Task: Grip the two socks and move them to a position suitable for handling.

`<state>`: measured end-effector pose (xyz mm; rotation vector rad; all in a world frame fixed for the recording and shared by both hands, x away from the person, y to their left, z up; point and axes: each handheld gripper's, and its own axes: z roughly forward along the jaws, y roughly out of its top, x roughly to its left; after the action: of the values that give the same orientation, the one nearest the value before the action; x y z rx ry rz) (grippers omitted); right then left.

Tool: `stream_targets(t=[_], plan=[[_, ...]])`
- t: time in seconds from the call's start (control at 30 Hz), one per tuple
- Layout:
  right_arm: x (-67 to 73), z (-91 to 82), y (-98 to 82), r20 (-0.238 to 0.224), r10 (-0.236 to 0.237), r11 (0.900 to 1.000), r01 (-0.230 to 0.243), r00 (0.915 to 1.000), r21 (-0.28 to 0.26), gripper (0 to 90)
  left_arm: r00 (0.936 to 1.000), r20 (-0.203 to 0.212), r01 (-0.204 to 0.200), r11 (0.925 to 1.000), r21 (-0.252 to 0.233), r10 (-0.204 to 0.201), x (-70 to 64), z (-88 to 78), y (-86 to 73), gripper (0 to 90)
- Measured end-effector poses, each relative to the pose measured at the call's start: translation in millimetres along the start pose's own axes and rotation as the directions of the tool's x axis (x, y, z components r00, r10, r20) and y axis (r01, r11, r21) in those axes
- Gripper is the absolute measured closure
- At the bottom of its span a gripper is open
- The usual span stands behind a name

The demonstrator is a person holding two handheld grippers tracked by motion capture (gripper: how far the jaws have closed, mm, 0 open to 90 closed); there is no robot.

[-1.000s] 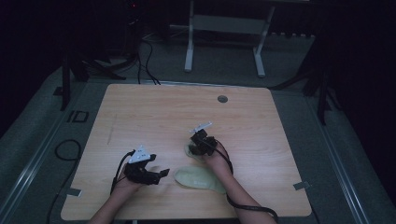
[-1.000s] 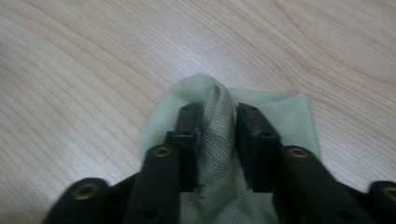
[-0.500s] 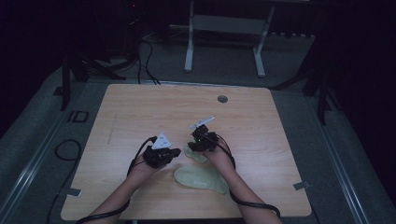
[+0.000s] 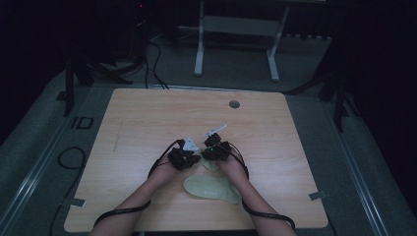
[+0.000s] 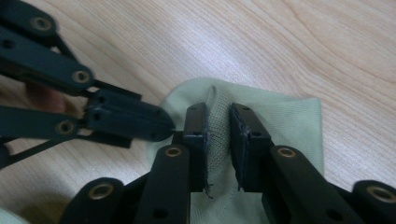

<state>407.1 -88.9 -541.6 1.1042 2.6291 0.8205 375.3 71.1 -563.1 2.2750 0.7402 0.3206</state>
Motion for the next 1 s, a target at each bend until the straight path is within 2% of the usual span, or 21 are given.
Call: stream_targets(t=[0.1,0.2,0.47,0.5,0.67,0.8,0.83,0.9,1.0], plan=[[-1.0,-0.8,0.0,0.002,-0.002,1.0,0.002,1.0,-0.002,78.8,0.9999,-0.01,-0.006,1.0,0.004,0.006,0.5,0.9,1.2,89.6],[-2.6,-4.9,0.6,-0.002,-0.004,1.0,0.004,1.0,-0.006,79.2,1.0,-0.002,0.008,0.9999,-0.009,-0.008,1.6,1.4,0.1,89.7],[-12.6,-22.8,1.7,-0.002,0.016,0.999,-0.017,0.9999,-0.039,80.0,0.9998,-0.004,-0.021,0.9996,0.021,0.021,1.6,1.6,4.3,89.8],[-18.0,-29.9,1.3,0.004,0.026,0.998,-0.026,0.9996,-0.057,80.0,0.9997,-0.004,-0.024,0.9995,0.022,0.024,1.5,1.7,4.5,89.9],[-31.1,-44.8,-2.4,0.017,0.052,0.996,-0.05,0.9985,-0.076,80.0,0.9997,0.008,-0.025,0.9991,0.033,0.025,3.2,1.7,6.1,89.9],[-47.8,-56.1,-7.7,0.032,0.078,0.993,-0.074,0.9965,-0.093,79.8,0.9995,0.02,-0.027,0.9988,0.042,0.026,5.1,1.7,7.2,89.9],[-47.8,-56.1,-7.7,0.032,0.078,0.993,-0.074,0.9965,-0.093,79.8,0.9995,0.02,-0.027,0.9988,0.042,0.026,5.1,1.7,7.2,89.9],[-58.0,-60.9,-11.4,0.046,0.1,0.991,-0.095,0.994,-0.093,79.7,0.9994,0.021,-0.028,0.9987,0.042,0.027,5.0,2.0,7.6,89.9],[-69.1,-62.3,-16.2,0.057,0.109,0.991,-0.104,0.9924,-0.081,79.0,0.9993,0.028,-0.025,0.9988,0.042,0.024,5.6,2.1,7.8,89.9]])
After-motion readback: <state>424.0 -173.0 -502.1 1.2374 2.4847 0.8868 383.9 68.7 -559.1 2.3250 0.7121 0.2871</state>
